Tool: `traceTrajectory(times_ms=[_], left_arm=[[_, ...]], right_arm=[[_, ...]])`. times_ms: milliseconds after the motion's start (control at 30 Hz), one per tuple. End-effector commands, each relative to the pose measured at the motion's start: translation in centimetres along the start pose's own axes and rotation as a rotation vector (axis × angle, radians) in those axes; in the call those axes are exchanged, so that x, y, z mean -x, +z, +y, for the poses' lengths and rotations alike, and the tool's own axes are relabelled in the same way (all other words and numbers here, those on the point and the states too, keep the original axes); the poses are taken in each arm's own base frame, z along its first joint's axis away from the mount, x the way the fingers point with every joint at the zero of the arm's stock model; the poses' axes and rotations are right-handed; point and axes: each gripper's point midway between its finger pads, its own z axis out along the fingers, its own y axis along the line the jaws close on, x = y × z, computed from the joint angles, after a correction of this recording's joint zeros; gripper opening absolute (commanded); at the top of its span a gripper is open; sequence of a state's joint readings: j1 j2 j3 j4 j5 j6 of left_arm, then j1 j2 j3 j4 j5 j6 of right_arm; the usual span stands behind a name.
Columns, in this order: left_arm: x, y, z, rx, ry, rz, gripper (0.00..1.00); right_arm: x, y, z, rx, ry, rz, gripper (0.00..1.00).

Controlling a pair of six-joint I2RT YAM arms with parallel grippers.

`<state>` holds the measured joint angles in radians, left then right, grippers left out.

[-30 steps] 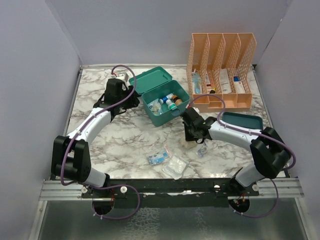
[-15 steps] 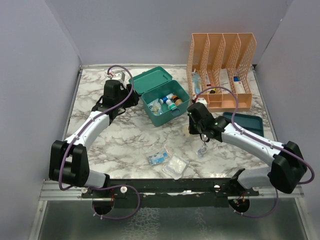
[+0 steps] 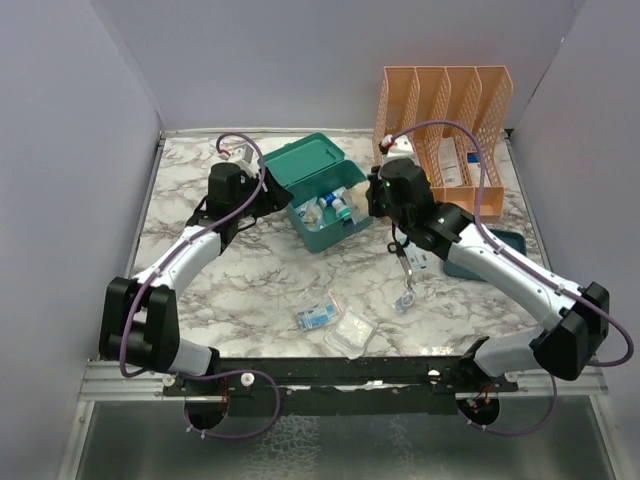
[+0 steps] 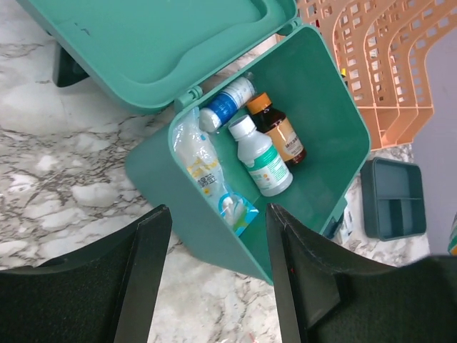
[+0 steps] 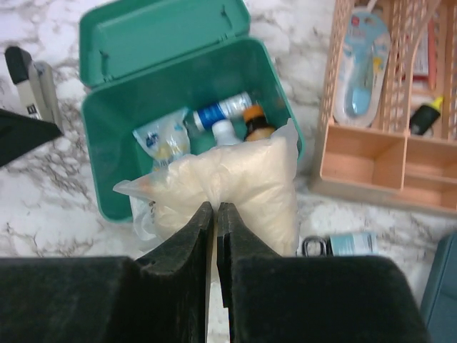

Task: Organize the medicine kit

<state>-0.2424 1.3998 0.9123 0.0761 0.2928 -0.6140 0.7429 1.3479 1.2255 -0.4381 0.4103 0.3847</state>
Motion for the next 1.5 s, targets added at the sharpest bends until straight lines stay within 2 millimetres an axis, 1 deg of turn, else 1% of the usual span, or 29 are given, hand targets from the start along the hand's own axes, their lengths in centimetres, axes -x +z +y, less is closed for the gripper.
traceTrajectory(times_ms=[0,67,200,300,333,400,467,533,600,733,867,1000,1133,1233,1367,1433,1467], left_arm=[[0.2,1.6,-0.7,-0.036,-0.069,0.035,0.59],[-0.1,2.5,-0.4,-0.020,-0.086,0.073,0.58],[-0.7,3.6,0.7,0.033,-0.096,0.125,0.54],[-1.3,4.0,2.1,0.096,-0.067,0.165,0.49],[-1.6,4.1,2.5,0.110,-0.055,0.185,0.46],[-2.2,4.4,2.6,0.092,-0.003,0.236,0.39],[-2.3,4.4,2.6,0.086,0.039,0.269,0.32],[-3.3,4.8,3.4,0.100,0.053,0.318,0.26],[-3.4,5.0,3.5,0.092,0.074,0.339,0.21],[-2.9,4.9,3.8,0.093,0.131,0.352,0.16],[-2.6,4.5,4.0,0.080,0.176,0.373,0.15],[-2.7,3.9,4.4,0.054,0.213,0.401,0.15],[-2.5,3.4,3.7,-0.041,0.238,0.412,0.16],[-1.9,3.5,3.7,-0.051,0.218,0.404,0.23],[-1.3,3.4,3.5,-0.059,0.178,0.390,0.34],[-0.9,3.3,3.6,-0.052,0.169,0.379,0.39],[-0.7,3.2,3.6,-0.053,0.163,0.370,0.41]], right_arm=[[4.3,2.3,2.4,0.067,-0.083,-0.126,0.08],[4.9,3.3,3.4,0.105,-0.090,-0.141,0.08],[5.3,5.2,5.5,0.185,-0.120,-0.143,0.08],[4.9,6.6,7.2,0.271,-0.191,-0.125,0.08],[4.6,7.1,7.6,0.295,-0.221,-0.113,0.08],[4.2,8.1,8.1,0.324,-0.259,-0.093,0.08],[3.5,9.1,8.2,0.352,-0.293,-0.070,0.08],[3.0,9.6,8.3,0.395,-0.323,-0.052,0.08],[2.7,9.9,8.5,0.436,-0.361,-0.036,0.08],[1.5,10.5,8.7,0.489,-0.456,0.004,0.08],[0.0,10.9,9.2,0.557,-0.564,0.031,0.09],[-1.5,10.9,10.2,0.649,-0.618,0.059,0.12],[-3.1,10.8,11.0,0.733,-0.665,0.081,0.14],[-4.2,11.0,11.3,0.780,-0.706,0.095,0.14],[-5.0,11.7,11.4,0.802,-0.730,0.098,0.14],[-4.6,12.6,11.3,0.750,-0.695,0.106,0.14],[-4.2,13.4,10.9,0.695,-0.662,0.108,0.16]])
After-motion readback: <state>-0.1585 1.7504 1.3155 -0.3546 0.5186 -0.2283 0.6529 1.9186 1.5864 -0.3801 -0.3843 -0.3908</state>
